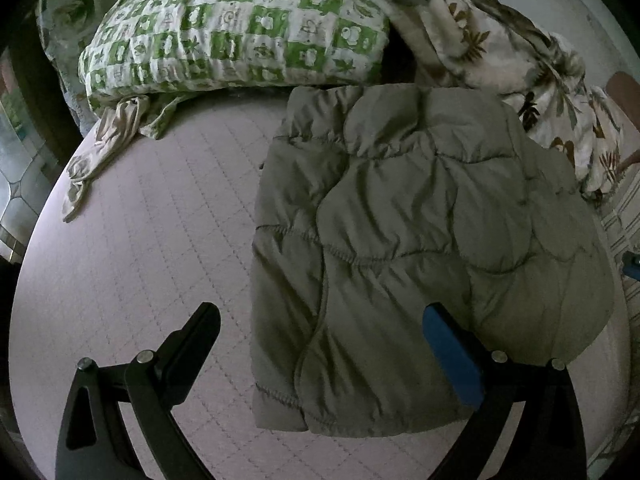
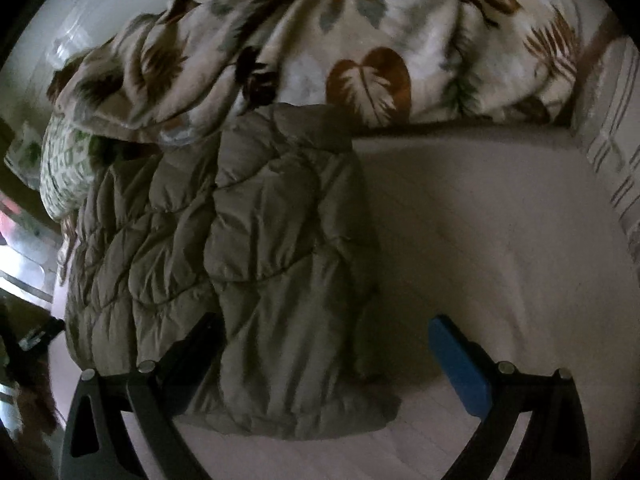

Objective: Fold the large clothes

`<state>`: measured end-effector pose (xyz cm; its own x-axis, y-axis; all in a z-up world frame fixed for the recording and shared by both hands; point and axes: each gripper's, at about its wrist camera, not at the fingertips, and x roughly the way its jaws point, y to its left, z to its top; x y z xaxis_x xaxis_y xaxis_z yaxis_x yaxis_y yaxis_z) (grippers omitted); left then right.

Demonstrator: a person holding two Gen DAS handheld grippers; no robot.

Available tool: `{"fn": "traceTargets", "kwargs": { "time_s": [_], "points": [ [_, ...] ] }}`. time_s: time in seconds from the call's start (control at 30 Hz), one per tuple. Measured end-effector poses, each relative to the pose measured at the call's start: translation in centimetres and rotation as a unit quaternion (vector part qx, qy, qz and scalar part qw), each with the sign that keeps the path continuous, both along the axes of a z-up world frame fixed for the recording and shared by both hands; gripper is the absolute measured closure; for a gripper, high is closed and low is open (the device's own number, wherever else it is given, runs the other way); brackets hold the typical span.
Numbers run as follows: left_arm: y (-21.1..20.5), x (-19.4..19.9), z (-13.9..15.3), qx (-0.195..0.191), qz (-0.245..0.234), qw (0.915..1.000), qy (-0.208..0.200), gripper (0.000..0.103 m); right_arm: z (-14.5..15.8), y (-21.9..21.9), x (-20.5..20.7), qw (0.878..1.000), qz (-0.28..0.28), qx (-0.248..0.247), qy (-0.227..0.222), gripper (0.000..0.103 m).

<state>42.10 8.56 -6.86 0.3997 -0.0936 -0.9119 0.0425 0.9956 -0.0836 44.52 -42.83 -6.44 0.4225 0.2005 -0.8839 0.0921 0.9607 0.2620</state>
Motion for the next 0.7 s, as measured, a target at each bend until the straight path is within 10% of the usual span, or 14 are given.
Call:
{"fn": "traceTargets", "kwargs": {
  "time_s": [0.7],
  "points": [
    [1.0,3.0,-2.7,0.009,-0.001,0.9997,0.024,0.002,-4.9,1.6,3.3,0.996,0.032,0.023,0.075,0.000]
  ]
}}
